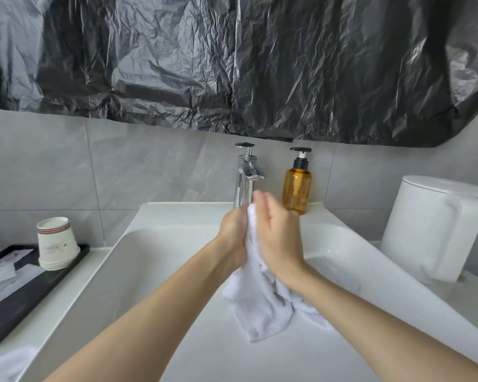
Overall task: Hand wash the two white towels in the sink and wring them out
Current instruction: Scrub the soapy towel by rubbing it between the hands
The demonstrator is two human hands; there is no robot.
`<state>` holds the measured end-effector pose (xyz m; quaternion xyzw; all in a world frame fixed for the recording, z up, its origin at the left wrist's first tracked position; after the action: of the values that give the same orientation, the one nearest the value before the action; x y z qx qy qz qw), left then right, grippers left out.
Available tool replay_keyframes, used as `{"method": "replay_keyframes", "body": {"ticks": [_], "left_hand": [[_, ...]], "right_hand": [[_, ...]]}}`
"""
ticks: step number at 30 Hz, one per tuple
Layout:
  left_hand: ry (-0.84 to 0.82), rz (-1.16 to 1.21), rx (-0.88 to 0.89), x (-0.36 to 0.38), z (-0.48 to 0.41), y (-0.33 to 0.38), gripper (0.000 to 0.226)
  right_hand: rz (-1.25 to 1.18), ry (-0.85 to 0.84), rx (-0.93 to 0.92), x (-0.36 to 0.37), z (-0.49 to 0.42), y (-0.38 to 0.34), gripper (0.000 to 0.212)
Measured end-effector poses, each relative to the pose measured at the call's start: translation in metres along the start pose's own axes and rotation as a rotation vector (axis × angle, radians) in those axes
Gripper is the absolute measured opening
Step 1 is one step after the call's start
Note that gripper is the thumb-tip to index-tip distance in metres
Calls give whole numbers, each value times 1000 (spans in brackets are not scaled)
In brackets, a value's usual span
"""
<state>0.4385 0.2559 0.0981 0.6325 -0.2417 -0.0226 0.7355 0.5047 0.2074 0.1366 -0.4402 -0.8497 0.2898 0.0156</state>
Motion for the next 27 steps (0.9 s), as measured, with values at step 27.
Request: {"method": "replay_keyframes", "body": {"ticks": [27], "left_hand": [[-30, 72, -13, 3, -5, -6, 34]], "right_hand": [[0, 30, -104, -4, -7, -7, 41]]}}
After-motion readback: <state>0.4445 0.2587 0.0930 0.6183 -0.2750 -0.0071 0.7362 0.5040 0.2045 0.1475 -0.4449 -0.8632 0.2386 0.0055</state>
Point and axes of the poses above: each hand's wrist, its own z-axis away from the middle knuckle, its own x-axis out of the palm, y = z × x, the point moved 7 cm from there along -z, towards the middle knuckle, and after that the axes turned 1 degree about x, right-handed, at the moved point
